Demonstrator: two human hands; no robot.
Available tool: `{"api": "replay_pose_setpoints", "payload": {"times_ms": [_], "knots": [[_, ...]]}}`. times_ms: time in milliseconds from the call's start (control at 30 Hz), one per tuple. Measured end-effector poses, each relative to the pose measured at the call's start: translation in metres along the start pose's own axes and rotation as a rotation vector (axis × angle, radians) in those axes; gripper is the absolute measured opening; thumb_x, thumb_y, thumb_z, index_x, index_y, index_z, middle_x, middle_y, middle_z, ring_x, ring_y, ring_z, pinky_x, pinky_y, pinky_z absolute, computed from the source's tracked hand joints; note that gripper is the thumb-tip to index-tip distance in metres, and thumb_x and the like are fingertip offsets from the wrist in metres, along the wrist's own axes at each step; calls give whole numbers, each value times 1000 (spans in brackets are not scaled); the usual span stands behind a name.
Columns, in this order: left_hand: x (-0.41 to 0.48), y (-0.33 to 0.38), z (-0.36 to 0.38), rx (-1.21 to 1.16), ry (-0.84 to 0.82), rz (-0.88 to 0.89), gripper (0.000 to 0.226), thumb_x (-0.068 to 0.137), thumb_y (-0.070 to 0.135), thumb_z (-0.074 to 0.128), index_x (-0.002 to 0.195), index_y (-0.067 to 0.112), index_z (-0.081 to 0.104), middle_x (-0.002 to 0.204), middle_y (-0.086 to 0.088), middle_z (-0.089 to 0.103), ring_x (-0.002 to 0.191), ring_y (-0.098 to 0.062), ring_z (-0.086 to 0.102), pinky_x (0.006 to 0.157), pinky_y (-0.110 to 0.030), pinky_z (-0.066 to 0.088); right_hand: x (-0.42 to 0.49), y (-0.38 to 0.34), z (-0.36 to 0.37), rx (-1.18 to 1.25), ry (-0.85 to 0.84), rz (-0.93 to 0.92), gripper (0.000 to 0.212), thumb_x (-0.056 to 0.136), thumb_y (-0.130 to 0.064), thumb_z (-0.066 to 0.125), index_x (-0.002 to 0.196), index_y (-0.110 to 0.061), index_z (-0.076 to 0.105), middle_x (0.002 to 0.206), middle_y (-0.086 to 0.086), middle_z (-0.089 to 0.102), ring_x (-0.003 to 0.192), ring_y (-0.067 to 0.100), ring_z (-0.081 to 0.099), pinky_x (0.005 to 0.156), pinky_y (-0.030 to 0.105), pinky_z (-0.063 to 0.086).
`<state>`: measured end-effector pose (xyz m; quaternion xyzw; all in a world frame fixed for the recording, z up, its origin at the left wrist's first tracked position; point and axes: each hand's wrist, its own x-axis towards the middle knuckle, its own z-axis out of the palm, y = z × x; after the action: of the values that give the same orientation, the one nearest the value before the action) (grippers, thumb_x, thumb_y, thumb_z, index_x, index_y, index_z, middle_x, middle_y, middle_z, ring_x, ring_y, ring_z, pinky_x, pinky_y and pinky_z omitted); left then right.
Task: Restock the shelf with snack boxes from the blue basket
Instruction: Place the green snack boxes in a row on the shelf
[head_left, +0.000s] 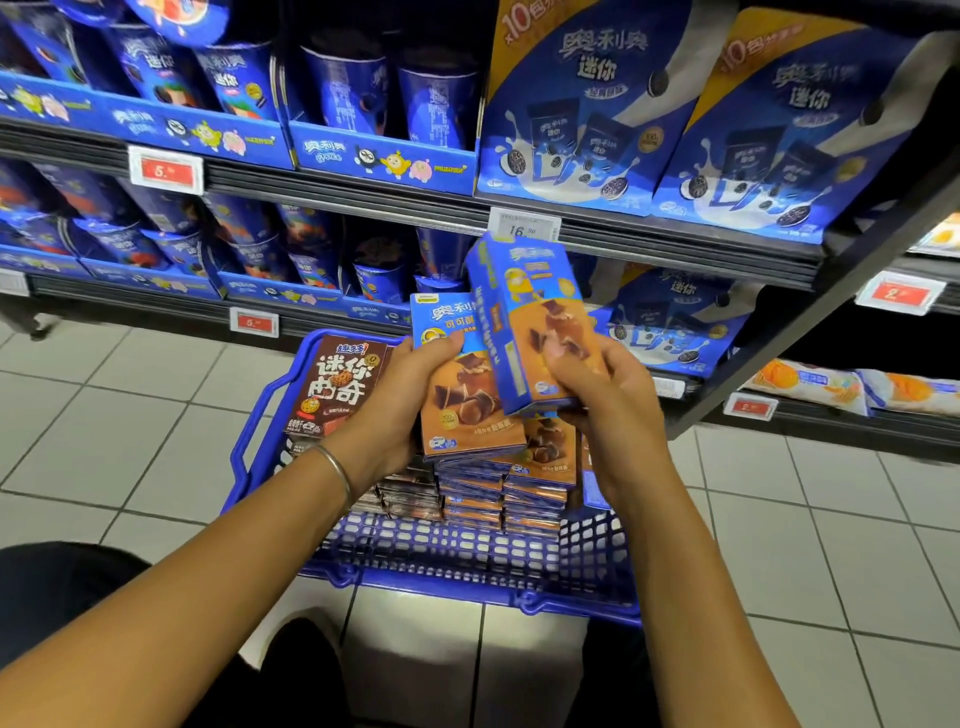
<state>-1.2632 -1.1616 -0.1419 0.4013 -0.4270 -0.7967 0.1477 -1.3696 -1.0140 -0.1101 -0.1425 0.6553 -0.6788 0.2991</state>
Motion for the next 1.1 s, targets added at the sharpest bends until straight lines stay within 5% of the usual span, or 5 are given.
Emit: {"api": "replay_pose_setpoints", "payload": {"times_ms": [333,533,733,967,1100], "knots": [[6,-4,0,120,1,97,130,38,105,61,142,26,61,122,-7,78,108,-31,77,99,-56,58,-11,22,32,-201,-53,68,68,58,-53,81,118,-36,54,102,-13,74,95,12,73,93,47,57],[5,-1,0,146,39,49,166,16,110,57,162,37,29,145,-5,65,114,-31,74,99,-57,58,-11,27,36,-177,-89,73,66,57,-62,76,116,-38,58,106,-18,73,96,3,71,94,41,57],[-3,0,-3,83,-76,75,139,61,69,91,166,35,7,108,26,77,96,-5,78,80,-35,65,-10,22,31,-299,-173,53,61,69,-68,68,123,-46,49,113,-23,69,108,4,66,100,44,51],[-5,10,-3,-10,-91,50,93,76,38,78,157,14,39,137,-20,68,126,-44,65,110,-66,48,-7,17,29,-207,-312,53,31,91,-68,49,118,-53,57,110,-26,70,100,-4,69,81,25,57],[-1,15,-7,-72,-85,35,93,77,41,76,157,12,39,141,-20,65,131,-45,62,114,-67,44,18,45,8,13,110,143,33,97,-52,53,115,-27,67,109,-4,74,102,14,71,77,32,55]]}}
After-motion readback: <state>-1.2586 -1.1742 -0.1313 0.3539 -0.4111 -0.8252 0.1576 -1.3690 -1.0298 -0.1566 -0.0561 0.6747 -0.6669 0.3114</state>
